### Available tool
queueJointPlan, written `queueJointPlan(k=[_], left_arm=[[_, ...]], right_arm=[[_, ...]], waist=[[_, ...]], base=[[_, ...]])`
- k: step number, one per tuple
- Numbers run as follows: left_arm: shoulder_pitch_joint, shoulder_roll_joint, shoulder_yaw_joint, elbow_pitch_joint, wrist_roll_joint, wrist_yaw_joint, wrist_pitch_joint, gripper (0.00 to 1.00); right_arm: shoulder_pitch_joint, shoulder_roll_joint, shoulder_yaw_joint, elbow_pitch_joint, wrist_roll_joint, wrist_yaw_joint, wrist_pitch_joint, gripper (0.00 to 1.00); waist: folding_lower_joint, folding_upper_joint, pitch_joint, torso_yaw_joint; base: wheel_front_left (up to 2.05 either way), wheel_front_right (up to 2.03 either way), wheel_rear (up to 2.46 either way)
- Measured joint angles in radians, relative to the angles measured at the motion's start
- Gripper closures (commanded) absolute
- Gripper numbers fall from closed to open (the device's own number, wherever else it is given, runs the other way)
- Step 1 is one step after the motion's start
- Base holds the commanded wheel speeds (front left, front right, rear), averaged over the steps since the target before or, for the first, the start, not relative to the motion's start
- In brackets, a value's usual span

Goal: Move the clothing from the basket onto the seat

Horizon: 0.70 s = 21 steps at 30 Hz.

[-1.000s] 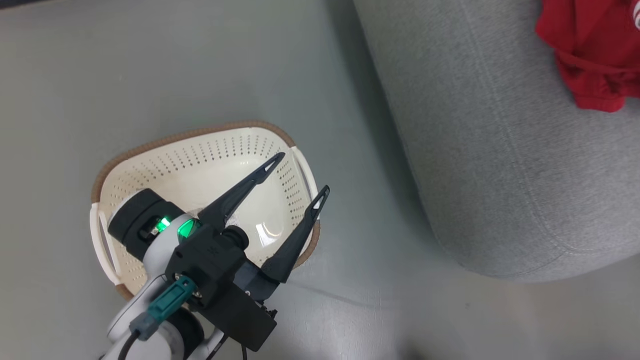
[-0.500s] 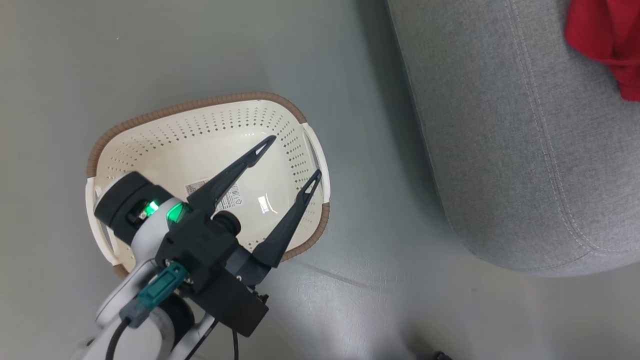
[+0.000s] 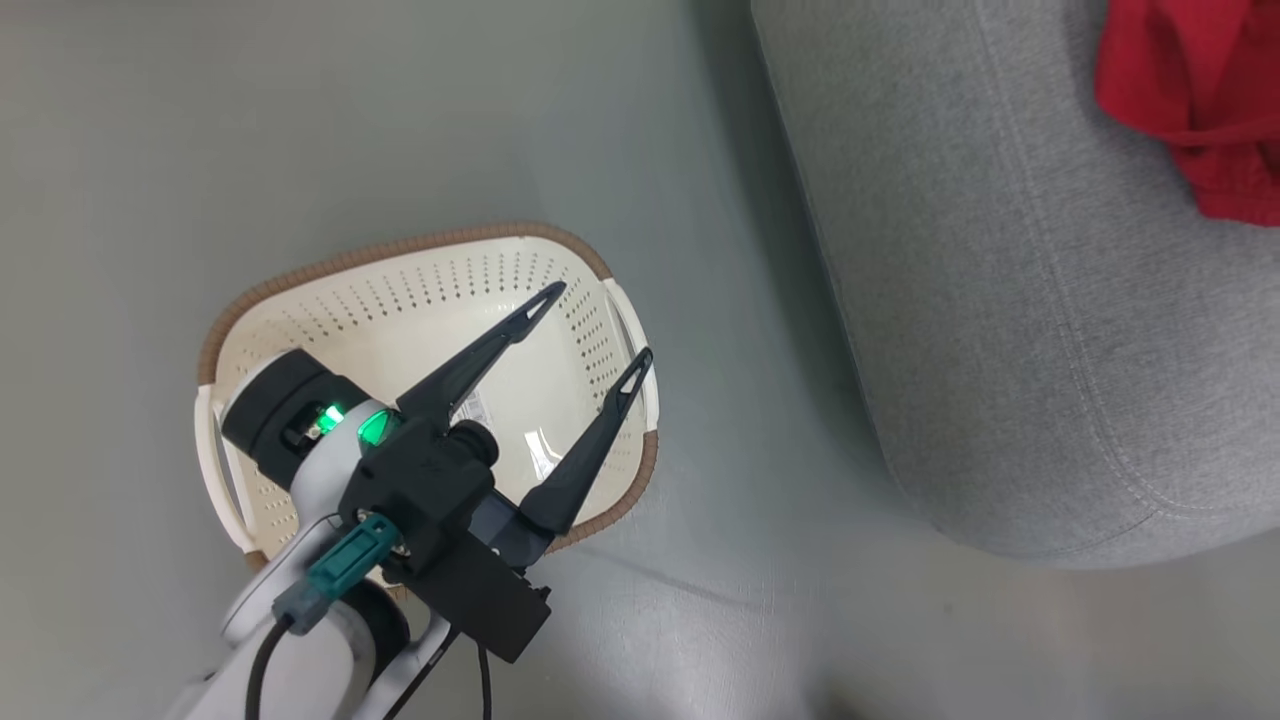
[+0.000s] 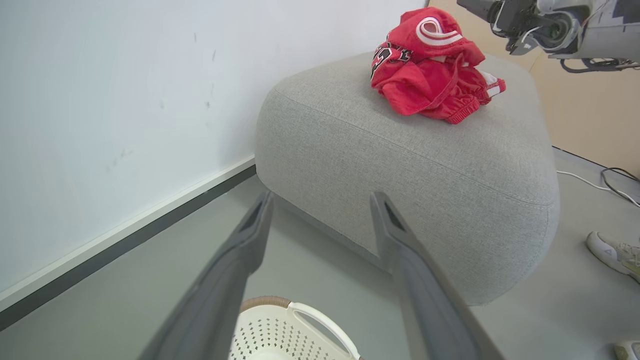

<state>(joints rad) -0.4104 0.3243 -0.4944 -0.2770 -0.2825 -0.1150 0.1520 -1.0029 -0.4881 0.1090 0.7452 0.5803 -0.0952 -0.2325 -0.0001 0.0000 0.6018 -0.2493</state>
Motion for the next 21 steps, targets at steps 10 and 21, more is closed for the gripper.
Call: queueJointPlan(k=[10, 21], left_arm=[[0.028, -0.036, -0.024, 0.077, -0.016, 0.0, -0.044, 0.0], [0.093, -0.077, -0.026, 0.145, -0.033, 0.029, -0.093, 0.0]], right_arm=[[0.102, 0.045, 0.048, -0.036, -0.037, 0.021, -0.016, 0.0], [0.242, 0.08, 0.089, -0.168, -0.084, 0.028, -0.022, 0.0]], waist=[[0.0, 0.0, -0.097, 0.006], [-0.0001, -0.0001, -0.225, 0.047]], base=[[0.0, 0.0, 0.0], [0.0, 0.0, 0.0]])
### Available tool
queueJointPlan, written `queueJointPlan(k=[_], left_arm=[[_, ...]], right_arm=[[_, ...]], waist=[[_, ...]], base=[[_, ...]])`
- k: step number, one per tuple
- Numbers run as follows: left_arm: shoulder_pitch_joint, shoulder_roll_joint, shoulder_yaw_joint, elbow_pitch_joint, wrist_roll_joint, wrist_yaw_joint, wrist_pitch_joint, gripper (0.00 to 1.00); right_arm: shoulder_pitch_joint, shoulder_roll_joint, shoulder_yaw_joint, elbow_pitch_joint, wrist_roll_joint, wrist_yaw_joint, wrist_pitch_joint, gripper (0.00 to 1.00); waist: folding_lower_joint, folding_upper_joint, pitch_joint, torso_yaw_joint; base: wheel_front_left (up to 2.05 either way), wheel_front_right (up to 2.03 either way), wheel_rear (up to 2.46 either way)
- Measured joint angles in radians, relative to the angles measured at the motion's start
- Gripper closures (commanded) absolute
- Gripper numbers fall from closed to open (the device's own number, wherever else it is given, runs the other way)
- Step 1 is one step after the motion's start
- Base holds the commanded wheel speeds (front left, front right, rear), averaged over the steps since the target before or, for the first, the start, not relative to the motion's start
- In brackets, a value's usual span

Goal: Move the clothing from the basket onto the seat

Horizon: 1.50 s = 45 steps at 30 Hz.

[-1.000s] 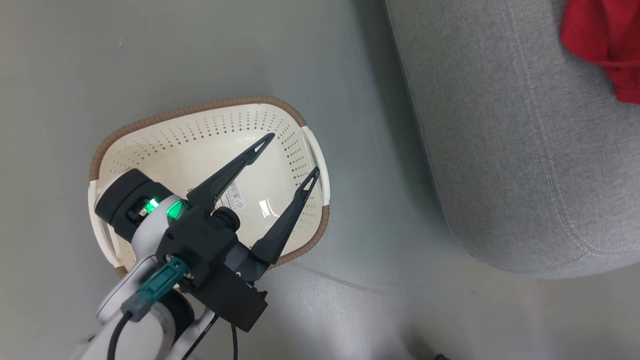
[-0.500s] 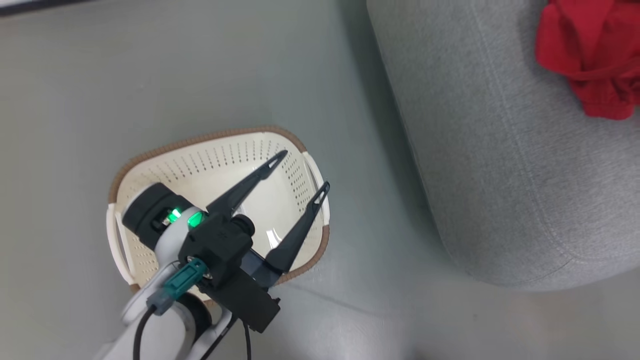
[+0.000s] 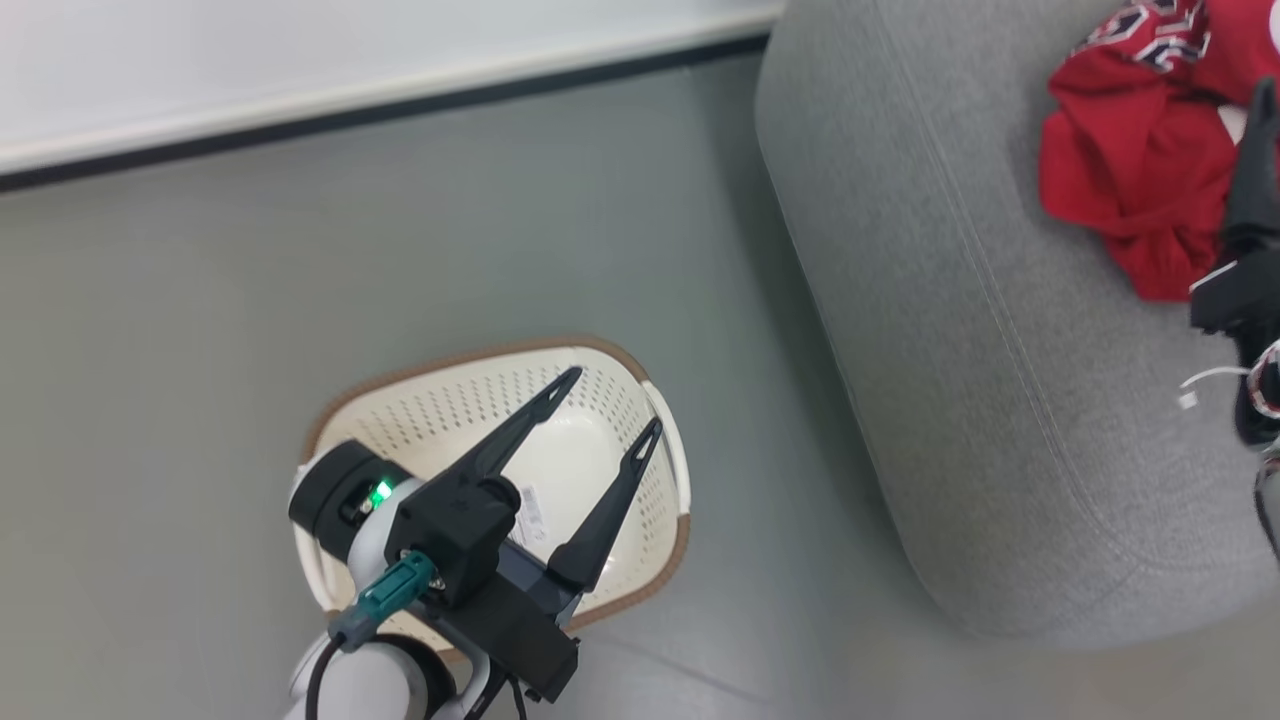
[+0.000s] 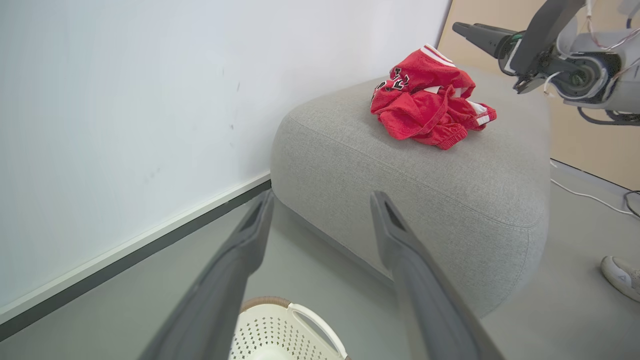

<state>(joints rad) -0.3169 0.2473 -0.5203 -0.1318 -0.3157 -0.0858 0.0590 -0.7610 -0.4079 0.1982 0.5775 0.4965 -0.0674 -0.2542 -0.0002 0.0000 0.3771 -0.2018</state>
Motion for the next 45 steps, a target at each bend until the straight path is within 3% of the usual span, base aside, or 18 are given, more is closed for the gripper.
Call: queueJointPlan(k=[14, 27, 45], left_arm=[[0.101, -0.013, 0.065, 0.035, -0.035, 0.078, -0.035, 0.0], [0.161, -0.008, 0.159, 0.069, -0.062, 0.149, -0.071, 0.0], [0.275, -0.016, 0.229, 0.101, -0.075, 0.187, -0.096, 0.0]], right_arm=[[0.212, 0.051, 0.049, -0.213, -0.041, -0.014, -0.002, 0.0], [0.386, 0.096, 0.096, -0.319, -0.062, -0.039, -0.001, 0.0], [0.555, 0.106, 0.125, -0.4, -0.095, -0.049, 0.065, 0.0]], waist=[[0.0, -0.0001, -0.138, 0.088], [0.0001, -0.0001, -0.224, 0.144], [0.0001, -0.0001, -0.331, 0.171]], base=[[0.0, 0.0, 0.0], [0.0, 0.0, 0.0], [0.0, 0.0, 0.0]])
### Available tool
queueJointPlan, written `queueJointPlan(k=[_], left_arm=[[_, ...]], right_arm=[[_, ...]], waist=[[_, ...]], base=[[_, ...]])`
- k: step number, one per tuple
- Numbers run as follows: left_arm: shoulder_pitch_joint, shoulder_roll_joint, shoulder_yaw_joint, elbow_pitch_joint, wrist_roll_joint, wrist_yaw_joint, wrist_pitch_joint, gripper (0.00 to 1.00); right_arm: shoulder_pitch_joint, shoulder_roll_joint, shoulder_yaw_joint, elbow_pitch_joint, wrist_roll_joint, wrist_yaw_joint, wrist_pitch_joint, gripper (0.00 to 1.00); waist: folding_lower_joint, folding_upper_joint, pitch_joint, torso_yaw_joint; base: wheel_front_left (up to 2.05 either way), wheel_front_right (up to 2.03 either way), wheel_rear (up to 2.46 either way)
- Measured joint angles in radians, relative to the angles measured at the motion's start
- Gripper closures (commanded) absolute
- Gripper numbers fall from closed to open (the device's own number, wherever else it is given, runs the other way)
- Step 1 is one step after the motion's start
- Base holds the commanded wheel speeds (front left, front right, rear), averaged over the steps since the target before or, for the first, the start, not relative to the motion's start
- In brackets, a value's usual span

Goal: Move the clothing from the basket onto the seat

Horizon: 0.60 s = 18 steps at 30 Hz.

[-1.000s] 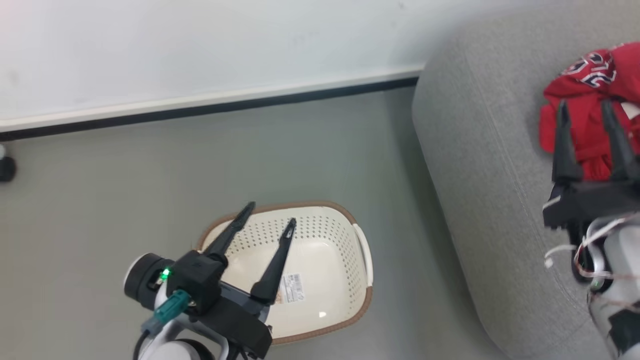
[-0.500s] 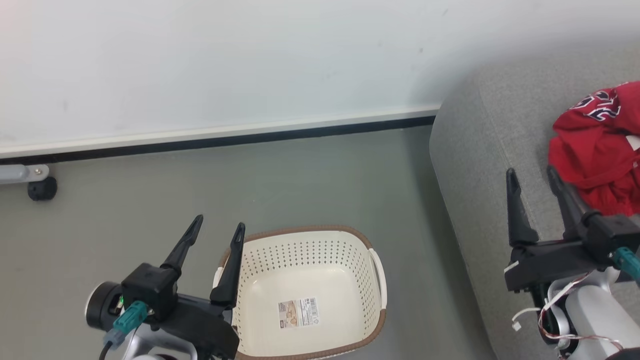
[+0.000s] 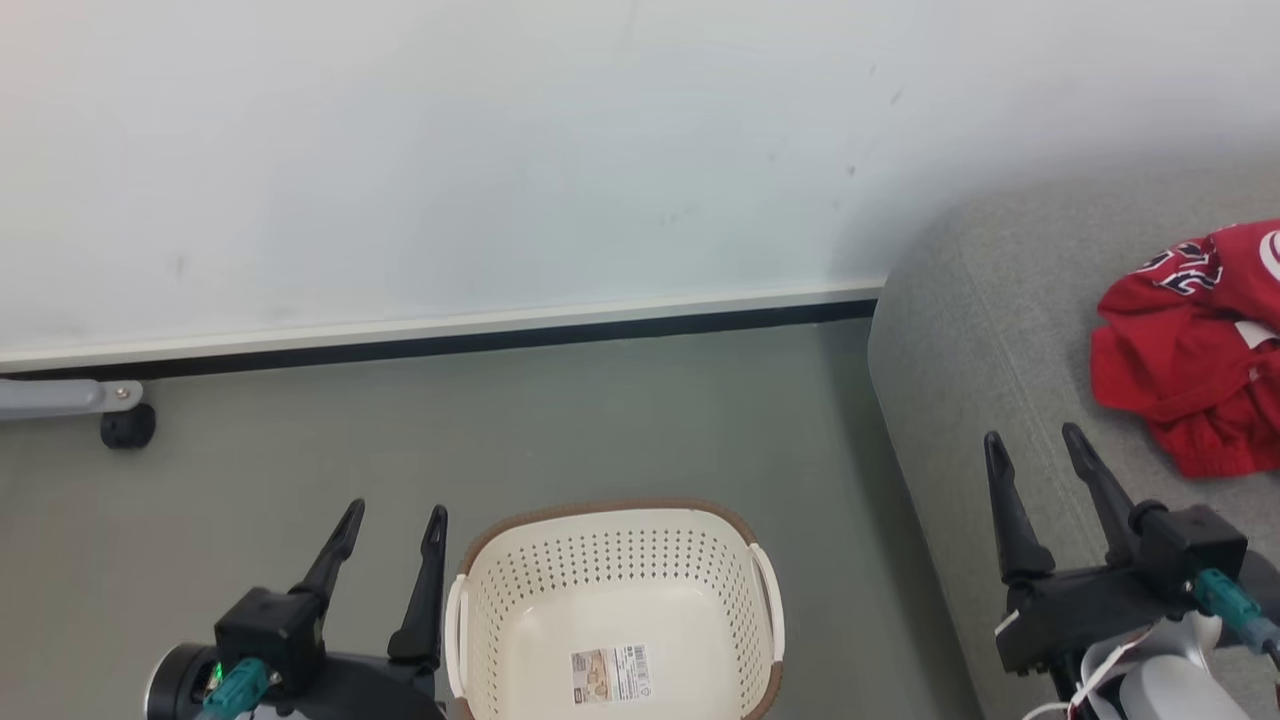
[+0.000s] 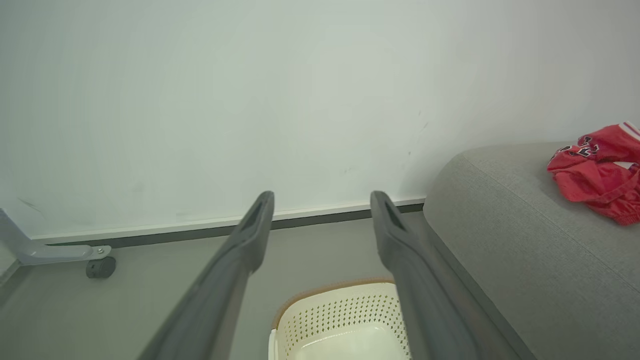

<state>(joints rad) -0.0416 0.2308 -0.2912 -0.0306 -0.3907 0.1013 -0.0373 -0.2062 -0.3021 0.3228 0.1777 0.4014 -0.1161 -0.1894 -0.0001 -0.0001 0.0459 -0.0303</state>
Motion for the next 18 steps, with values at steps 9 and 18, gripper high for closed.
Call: queueJointPlan(k=[9, 18], left_arm=[[0.059, -0.012, 0.03, -0.007, 0.0, 0.013, -0.008, 0.0], [0.073, -0.027, 0.058, -0.014, 0.0, 0.014, -0.009, 0.0]], right_arm=[[0.076, -0.005, -0.017, -0.058, -0.031, -0.007, 0.039, 0.0], [0.116, -0.007, -0.042, -0.11, -0.043, -0.008, 0.078, 0.0]], waist=[[0.0, 0.0, -0.04, 0.007], [0.0001, 0.0002, -0.051, 0.003]], base=[[0.0, 0.0, 0.0], [0.0, 0.0, 0.0]])
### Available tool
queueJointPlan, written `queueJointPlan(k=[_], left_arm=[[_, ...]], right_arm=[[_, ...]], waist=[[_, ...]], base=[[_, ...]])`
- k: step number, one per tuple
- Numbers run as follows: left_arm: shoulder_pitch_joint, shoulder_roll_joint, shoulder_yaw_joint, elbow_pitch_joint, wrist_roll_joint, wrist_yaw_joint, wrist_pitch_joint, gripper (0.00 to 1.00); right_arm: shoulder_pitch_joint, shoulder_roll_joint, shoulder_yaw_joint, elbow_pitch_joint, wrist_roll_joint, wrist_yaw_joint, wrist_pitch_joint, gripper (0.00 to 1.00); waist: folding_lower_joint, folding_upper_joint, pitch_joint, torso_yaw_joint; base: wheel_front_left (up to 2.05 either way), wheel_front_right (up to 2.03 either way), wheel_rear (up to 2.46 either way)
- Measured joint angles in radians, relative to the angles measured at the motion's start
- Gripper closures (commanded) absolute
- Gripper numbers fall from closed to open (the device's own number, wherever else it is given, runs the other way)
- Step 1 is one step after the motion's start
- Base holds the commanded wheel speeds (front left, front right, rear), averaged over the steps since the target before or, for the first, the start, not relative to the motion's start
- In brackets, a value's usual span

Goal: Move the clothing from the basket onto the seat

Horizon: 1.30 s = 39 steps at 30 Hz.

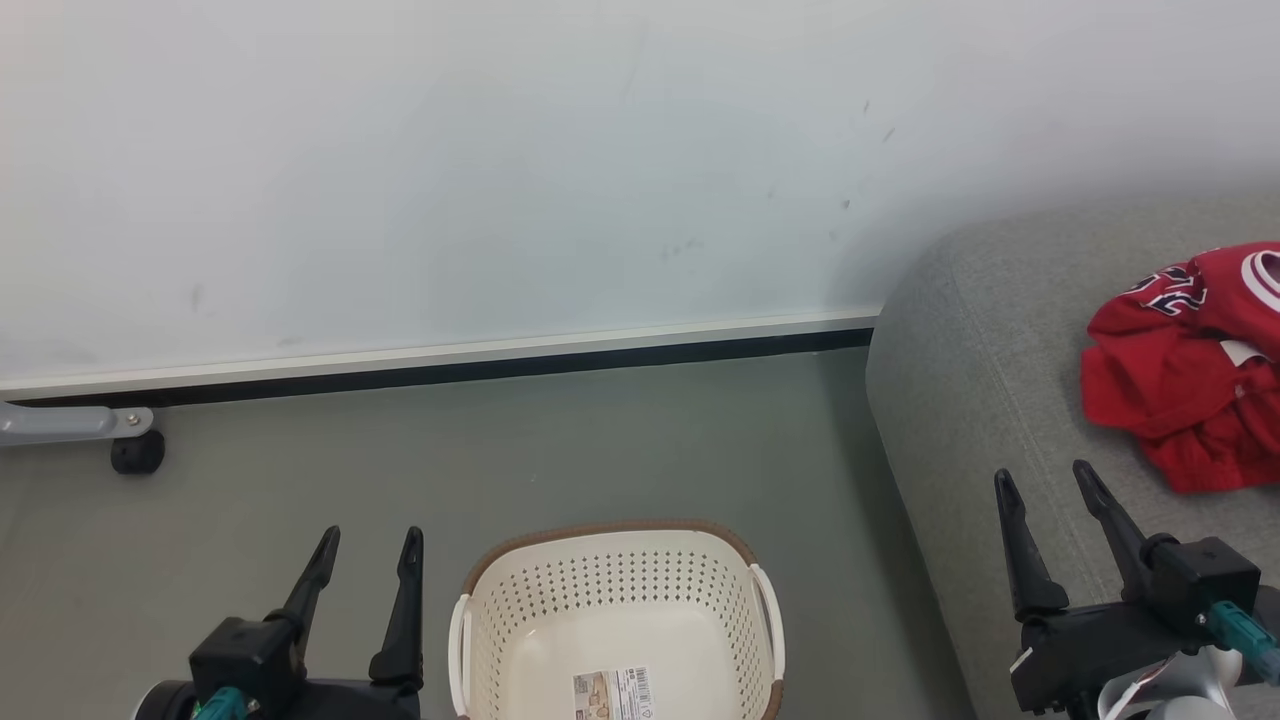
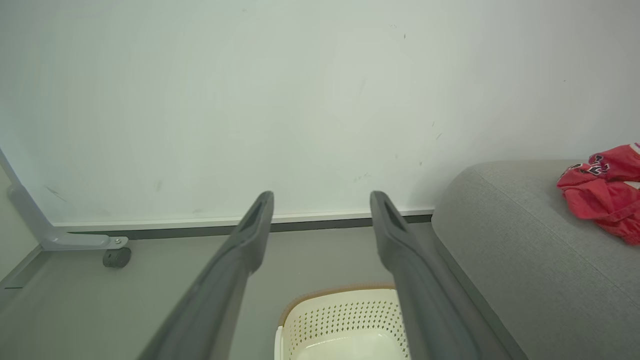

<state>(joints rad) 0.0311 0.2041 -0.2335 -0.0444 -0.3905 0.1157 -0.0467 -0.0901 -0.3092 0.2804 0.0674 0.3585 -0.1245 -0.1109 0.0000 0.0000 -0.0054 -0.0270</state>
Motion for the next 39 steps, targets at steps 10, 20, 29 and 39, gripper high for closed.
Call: queueJointPlan(k=[10, 20, 29, 39], left_arm=[[0.0, -0.015, 0.007, 0.0, 0.015, 0.007, 0.001, 0.0], [0.001, -0.019, 0.016, 0.0, 0.033, 0.007, 0.007, 0.0], [0.003, -0.025, 0.023, 0.0, 0.042, 0.008, 0.01, 0.0], [0.019, -0.043, 0.037, 0.035, 0.006, -0.003, 0.02, 1.0]], right_arm=[[0.012, 0.004, -0.028, -0.036, -0.026, 0.0, 0.035, 0.0], [0.019, 0.012, -0.034, -0.067, -0.043, 0.0, 0.068, 0.0], [0.024, 0.014, -0.05, -0.088, -0.044, 0.0, 0.093, 0.0], [0.049, 0.043, -0.07, -0.054, -0.004, 0.011, 0.11, 1.0]], waist=[[0.0, 0.0, -0.004, -0.002], [0.0, 0.0, -0.003, -0.001], [0.0, 0.0, 0.001, -0.003], [0.0, 0.0, 0.003, -0.002]], base=[[0.0, 0.0, 0.0], [0.0, 0.0, 0.0], [0.0, 0.0, 0.0], [0.0, 0.0, 0.0]])
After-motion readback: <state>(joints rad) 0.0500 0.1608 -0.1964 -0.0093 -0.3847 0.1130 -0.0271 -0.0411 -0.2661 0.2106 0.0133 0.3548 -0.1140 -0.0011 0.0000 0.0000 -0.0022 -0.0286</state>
